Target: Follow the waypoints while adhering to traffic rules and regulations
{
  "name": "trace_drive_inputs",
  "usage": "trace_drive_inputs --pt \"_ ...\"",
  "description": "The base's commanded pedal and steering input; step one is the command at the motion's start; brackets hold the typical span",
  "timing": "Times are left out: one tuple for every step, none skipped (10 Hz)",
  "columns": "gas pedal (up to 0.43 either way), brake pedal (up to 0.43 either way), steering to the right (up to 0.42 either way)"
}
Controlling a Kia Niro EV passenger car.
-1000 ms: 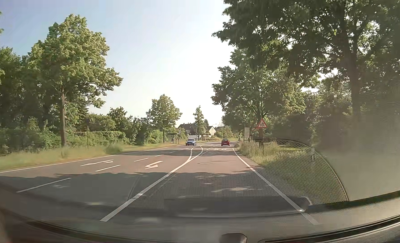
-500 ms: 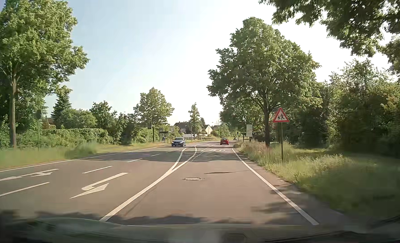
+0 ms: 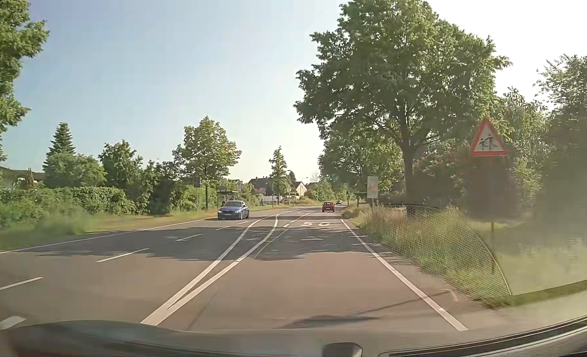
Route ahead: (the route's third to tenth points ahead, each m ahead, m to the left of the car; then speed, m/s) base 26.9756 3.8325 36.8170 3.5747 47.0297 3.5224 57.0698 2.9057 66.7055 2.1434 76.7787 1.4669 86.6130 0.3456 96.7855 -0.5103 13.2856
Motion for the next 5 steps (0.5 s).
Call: trace_drive_inputs --pt "0.028 0.03 0.008" --pt "0.028 0.03 0.009" --pt "0.028 0.03 0.008" --pt "0.028 0.03 0.008" --pt "0.028 0.03 0.008"
